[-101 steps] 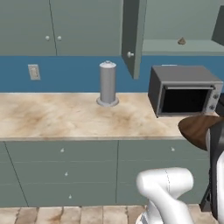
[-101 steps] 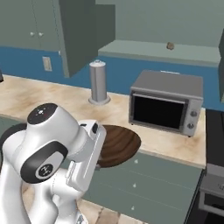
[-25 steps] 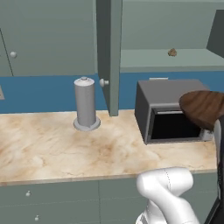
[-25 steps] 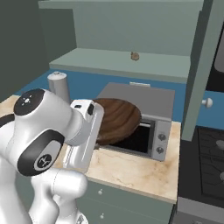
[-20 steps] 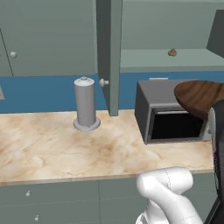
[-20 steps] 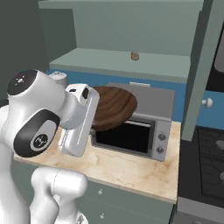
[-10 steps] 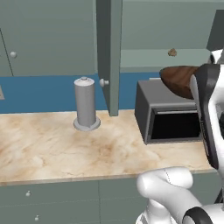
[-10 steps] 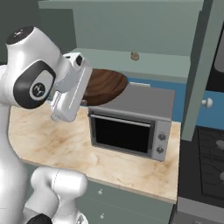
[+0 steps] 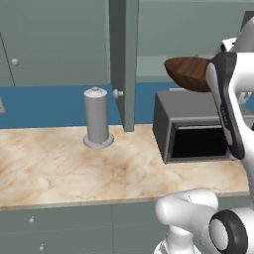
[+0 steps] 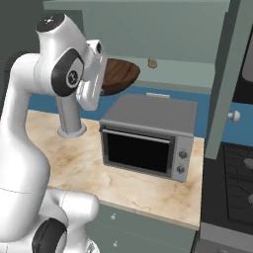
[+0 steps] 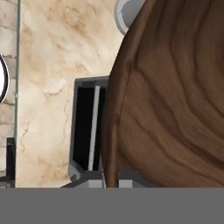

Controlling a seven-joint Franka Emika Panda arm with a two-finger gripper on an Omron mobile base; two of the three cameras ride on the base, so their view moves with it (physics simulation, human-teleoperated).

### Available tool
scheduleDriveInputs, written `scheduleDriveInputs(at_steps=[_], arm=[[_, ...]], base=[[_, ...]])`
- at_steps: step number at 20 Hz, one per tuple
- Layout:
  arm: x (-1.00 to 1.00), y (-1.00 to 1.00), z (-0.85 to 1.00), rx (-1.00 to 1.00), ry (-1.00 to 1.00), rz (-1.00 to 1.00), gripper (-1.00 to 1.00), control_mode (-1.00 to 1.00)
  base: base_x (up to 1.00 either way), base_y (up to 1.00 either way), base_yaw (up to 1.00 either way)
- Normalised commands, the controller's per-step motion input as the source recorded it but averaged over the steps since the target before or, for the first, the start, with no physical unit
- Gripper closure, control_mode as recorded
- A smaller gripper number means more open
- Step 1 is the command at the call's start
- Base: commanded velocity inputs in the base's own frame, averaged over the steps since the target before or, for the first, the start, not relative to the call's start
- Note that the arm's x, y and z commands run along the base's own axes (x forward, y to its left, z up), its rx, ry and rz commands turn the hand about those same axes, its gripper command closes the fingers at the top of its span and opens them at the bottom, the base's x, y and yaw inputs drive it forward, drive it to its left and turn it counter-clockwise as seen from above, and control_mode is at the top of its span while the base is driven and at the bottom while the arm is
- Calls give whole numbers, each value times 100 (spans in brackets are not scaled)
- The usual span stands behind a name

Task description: Pick the mug and place it in the sink. Pick the bowl and place it in the open cabinet and then close the cabinet.

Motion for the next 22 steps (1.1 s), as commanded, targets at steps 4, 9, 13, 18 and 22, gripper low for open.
scheduleDriveInputs(at_steps=[4, 9, 13, 18, 22], arm=[[95, 0, 0, 0, -14, 12, 100, -100], [76, 2, 2, -7, -3, 2, 100, -100], [83, 0, 5, -8, 19, 0, 100, -100], [89, 0, 4, -7, 15, 0, 100, -100], [79, 0, 0, -3, 5, 0, 100, -100]], base=[[0, 0, 0], [0, 0, 0], [0, 0, 0], [0, 0, 0], [0, 0, 0]])
